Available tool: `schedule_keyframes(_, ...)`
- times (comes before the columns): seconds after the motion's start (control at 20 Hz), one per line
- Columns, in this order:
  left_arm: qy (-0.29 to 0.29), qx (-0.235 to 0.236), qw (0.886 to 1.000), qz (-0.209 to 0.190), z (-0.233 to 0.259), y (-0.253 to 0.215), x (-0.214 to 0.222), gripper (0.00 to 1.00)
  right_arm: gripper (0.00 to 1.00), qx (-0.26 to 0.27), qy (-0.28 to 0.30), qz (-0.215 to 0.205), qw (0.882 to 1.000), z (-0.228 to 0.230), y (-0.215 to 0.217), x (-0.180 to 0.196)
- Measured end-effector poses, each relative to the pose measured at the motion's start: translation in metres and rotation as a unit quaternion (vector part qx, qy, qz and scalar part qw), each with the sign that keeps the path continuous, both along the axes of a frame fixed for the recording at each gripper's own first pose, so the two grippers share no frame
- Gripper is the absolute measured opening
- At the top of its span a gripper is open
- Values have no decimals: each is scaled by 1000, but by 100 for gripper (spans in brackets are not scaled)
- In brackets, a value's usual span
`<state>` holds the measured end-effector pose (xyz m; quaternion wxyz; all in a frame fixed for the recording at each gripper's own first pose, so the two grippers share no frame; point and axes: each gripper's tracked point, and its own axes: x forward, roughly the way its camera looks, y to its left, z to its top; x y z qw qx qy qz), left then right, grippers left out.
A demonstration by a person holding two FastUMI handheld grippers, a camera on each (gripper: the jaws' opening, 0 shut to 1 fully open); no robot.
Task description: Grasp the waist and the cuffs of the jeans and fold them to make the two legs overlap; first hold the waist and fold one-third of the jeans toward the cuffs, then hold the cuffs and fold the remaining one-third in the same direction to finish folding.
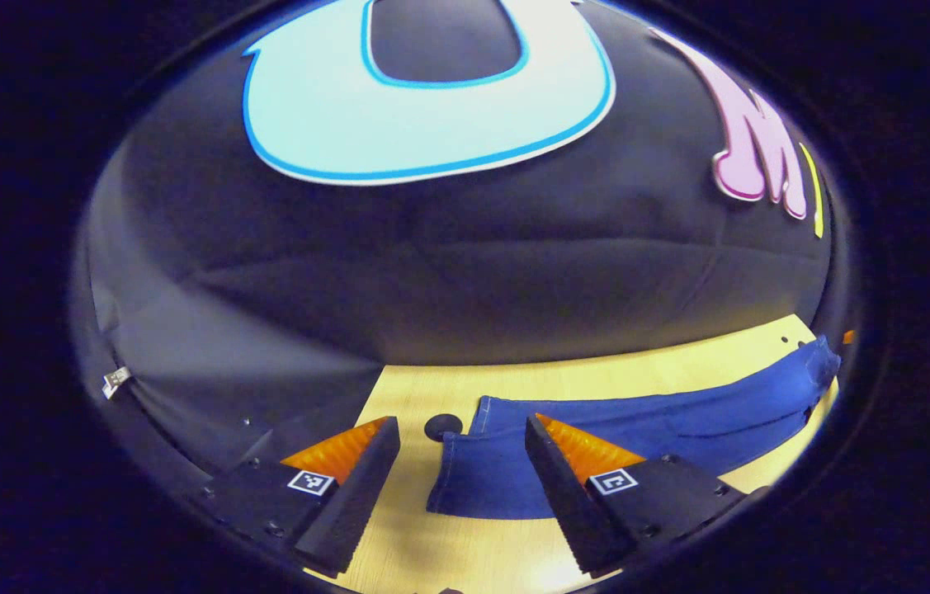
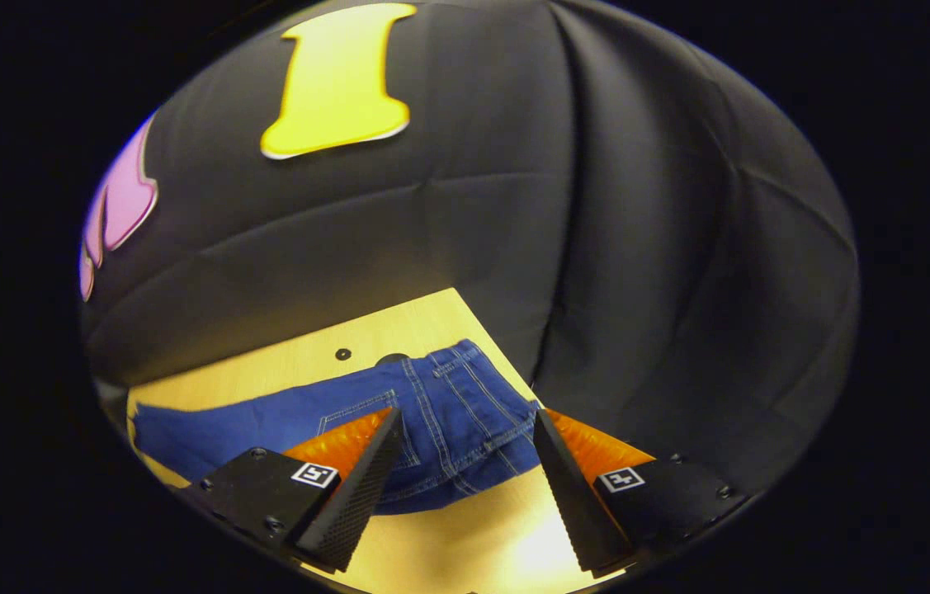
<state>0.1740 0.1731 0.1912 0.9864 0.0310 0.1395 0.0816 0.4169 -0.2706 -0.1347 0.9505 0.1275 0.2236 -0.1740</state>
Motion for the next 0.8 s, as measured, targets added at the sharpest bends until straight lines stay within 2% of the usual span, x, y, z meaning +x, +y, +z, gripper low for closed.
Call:
schedule_keyframes(0.15, -27, -5, 999, -31, 12, -52, -37, 97, 98, 65, -25, -79, 994, -17, -22, -6)
schedule_keyframes(0.3, -17, 0, 997, -79, 0, -109, -62, 98, 98, 68, -19, -124, 990, -37, -50, -15)
schedule_keyframes(0.4, -10, 8, 996, -87, -4, -125, -71, 98, 98, 76, -15, -134, 988, -47, -58, -10)
schedule_keyframes(0.55, -12, -43, 993, -106, -1, -160, -77, 98, 98, 96, -9, -123, 988, -62, -48, 3)
schedule_keyframes(0.75, -5, -52, 993, -108, -5, -169, -77, 98, 98, 103, 11, -132, 986, -87, -39, 12)
schedule_keyframes(0.8, -3, -52, 993, -107, -6, -169, -77, 98, 99, 96, -10, -139, 986, -82, -42, 17)
